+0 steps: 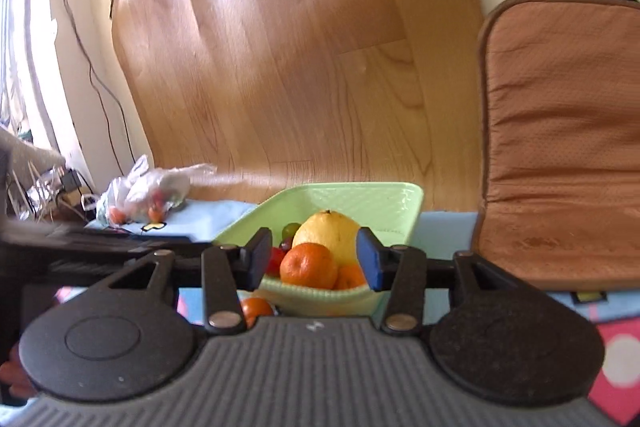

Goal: Organize fruits
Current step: 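Carry the red tomato with the left gripper to the bowl while the right releases the tangerine there, then grasp a red cherry tomato with the left gripper while the right grasps a green tomato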

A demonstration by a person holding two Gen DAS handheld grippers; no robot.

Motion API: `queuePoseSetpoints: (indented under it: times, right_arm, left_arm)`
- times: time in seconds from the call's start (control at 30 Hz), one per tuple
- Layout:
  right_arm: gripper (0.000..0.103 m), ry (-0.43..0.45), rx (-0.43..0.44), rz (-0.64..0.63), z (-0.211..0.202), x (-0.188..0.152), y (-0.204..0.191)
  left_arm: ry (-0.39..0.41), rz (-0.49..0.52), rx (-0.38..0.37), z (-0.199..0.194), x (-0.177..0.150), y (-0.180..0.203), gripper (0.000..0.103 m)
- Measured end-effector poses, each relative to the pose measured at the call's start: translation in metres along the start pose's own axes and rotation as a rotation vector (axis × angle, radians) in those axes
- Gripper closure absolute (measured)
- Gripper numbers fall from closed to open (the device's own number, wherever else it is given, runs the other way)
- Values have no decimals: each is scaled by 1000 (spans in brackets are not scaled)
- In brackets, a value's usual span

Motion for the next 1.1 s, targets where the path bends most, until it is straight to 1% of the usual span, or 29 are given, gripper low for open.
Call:
queuePoseSetpoints:
  times: [0.13, 0.2, 0.23, 0.27, 0.37, 0.47, 0.5, 0.57, 0.63, 0.7, 0.77, 0.87, 0.97, 1.07, 1.1]
  right_arm:
    - [54, -34, -15, 32, -24, -21, -7]
    - [56, -65, -14, 61, -33, -35, -12]
    - [63, -82, -8, 78, -36, -42, -15]
    - [65, -100, -5, 89, -38, -49, -18]
    - [65, -131, -11, 73, -40, -59, -30]
    - [64, -131, -42, 16, -33, -57, -39]
    - [64, -135, -54, 3, -27, -56, -41]
    - [63, -167, -66, -6, -14, -60, -41]
    - [63, -203, -49, 13, -3, -62, -42]
    - [64, -234, -49, 18, 4, -65, -41]
    - [70, -232, -57, 16, 2, -66, -42]
    - [70, -234, -48, 10, -8, -69, -45]
    - [70, -238, -10, -47, -31, -78, -64]
    - [69, -242, 101, -46, -58, -89, -92]
    - [69, -240, 122, -65, -63, -91, -100]
  left_arm:
    - [-13, -42, 4, -29, -41, -14, 59]
    - [-27, -49, 9, -37, -63, -18, 59]
    - [-35, -49, 9, -40, -73, -19, 59]
    - [-41, -49, 8, -43, -82, -21, 59]
    - [-39, -36, 15, -50, -102, -24, 59]
    - [3, -19, 14, -57, -103, -23, 59]
    - [2, -23, 17, -57, -104, -24, 59]
    - [-12, -36, 17, -55, -106, -26, 60]
    - [-10, -39, 15, -56, -106, -27, 60]
    - [-7, -33, 19, -56, -107, -26, 60]
    - [-6, -32, 19, -57, -108, -26, 60]
    - [-6, -43, 13, -57, -107, -27, 60]
    - [-3, -57, -6, -60, -107, -28, 60]
    - [17, -75, -71, -68, -104, -26, 60]
    - [19, -82, -89, -69, -103, -26, 60]
Point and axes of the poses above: each gripper's, at about its wrist camera, not at the fingertips, and z roughly the way its jaws point, y to its right, x to its top, the point moved 10 cm from there along z, roughly the way its jaws point, and after that the axes turned 14 degrees about -z, right-handed, at the moved point
